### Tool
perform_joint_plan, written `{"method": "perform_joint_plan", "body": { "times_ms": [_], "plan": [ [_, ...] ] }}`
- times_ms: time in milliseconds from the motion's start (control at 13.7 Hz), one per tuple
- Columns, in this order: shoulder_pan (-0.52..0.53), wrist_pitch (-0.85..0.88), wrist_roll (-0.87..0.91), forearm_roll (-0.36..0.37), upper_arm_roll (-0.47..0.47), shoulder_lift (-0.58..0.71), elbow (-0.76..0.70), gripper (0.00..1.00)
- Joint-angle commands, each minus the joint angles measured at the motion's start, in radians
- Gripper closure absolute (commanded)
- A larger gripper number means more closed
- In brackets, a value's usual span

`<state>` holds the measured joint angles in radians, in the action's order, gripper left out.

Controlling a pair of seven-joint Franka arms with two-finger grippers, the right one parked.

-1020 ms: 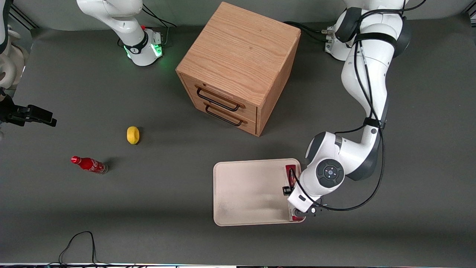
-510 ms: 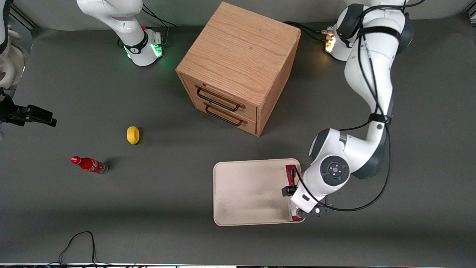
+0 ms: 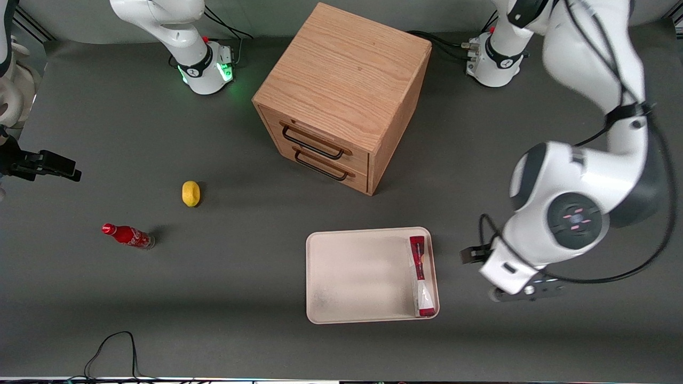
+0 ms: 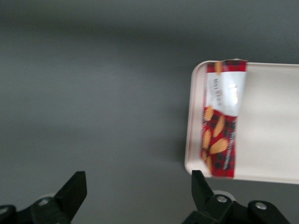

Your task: Place red cookie box on tray

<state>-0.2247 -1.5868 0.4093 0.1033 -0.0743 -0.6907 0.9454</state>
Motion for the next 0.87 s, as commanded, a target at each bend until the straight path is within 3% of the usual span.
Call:
{"method": "perform_joint_plan", "body": {
  "times_ms": [0,364,656,801],
  "plan": [
    [0.060,0.010,-0.064,0.013,-0.001,0.205,0.223,0.00],
    [0.113,0.015,-0.185,0.039,0.007,0.480,0.536,0.00],
    [0.237,0.010,-0.305,0.000,-0.001,0.537,0.562,0.00],
    [0.246,0.022,-0.391,-0.022,0.013,0.554,0.573,0.00]
  ]
}}
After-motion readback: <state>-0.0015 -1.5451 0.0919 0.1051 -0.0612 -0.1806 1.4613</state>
